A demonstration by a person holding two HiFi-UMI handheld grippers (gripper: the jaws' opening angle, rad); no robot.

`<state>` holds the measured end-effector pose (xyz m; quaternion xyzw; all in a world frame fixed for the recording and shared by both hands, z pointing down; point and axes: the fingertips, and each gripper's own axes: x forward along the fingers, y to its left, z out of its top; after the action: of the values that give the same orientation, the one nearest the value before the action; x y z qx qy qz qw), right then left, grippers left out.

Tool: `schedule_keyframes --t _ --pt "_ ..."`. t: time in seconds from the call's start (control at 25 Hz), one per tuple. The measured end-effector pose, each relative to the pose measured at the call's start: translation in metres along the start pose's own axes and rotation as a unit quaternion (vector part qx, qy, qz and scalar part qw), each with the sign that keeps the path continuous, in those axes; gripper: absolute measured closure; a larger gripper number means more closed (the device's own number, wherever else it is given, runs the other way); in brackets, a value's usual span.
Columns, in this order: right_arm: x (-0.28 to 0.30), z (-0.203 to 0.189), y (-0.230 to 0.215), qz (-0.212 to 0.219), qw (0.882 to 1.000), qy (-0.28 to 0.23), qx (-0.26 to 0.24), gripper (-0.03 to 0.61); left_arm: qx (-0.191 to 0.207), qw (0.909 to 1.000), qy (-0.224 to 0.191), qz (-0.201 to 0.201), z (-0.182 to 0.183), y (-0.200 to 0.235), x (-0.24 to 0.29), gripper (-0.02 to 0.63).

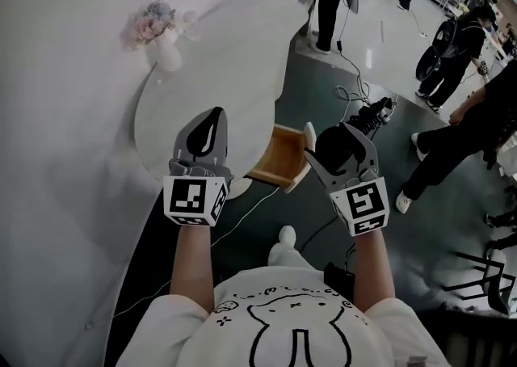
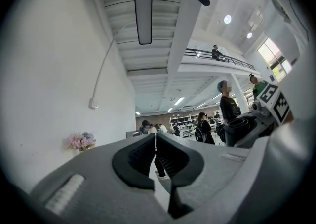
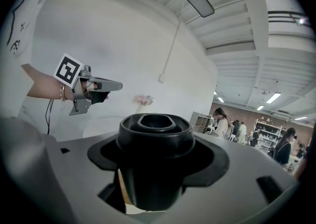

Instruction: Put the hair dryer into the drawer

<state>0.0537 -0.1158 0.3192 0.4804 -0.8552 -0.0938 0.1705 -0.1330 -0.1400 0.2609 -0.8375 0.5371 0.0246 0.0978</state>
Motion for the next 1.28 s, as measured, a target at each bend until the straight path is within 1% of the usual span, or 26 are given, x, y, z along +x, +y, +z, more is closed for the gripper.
schedule_keyframes --t 0.16,0.28,0.44,0.56,0.72,0.88,1.08,1.28 --pt "0.036 -0.023 -0.032 0.024 1.000 0.011 -0.005 0.225 0.003 0.9999 0.008 0.014 -0.013 0.001 0.039 0.594" --pt "0.054 -0.036 -0.049 0.050 0.999 0.020 -0.006 0.225 0.004 0.9995 0.017 0.028 -0.018 -0.001 0.061 0.594" --pt "0.079 -0.059 -0.060 0.095 0.995 0.034 -0.017 0.225 0.004 0.9985 0.029 0.046 -0.029 -0.003 0.087 0.594" --pt "0.095 -0.078 -0.060 0.129 0.990 0.047 -0.031 0.225 0.005 0.9976 0.038 0.058 -0.038 -0.002 0.102 0.594" --pt "0.113 -0.103 -0.054 0.180 0.980 0.065 -0.060 0.225 0.004 0.9958 0.052 0.076 -0.052 0.001 0.113 0.594" --pt "0.125 -0.128 -0.046 0.224 0.965 0.091 -0.101 0.225 0.002 0.9946 0.067 0.079 -0.065 0.003 0.120 0.594" --pt "0.135 -0.157 -0.026 0.268 0.948 0.117 -0.128 0.225 0.004 0.9940 0.087 0.067 -0.082 0.005 0.127 0.594" --pt "0.145 -0.182 -0.003 0.297 0.933 0.140 -0.145 0.226 0.001 0.9938 0.101 0.047 -0.094 0.009 0.132 0.594"
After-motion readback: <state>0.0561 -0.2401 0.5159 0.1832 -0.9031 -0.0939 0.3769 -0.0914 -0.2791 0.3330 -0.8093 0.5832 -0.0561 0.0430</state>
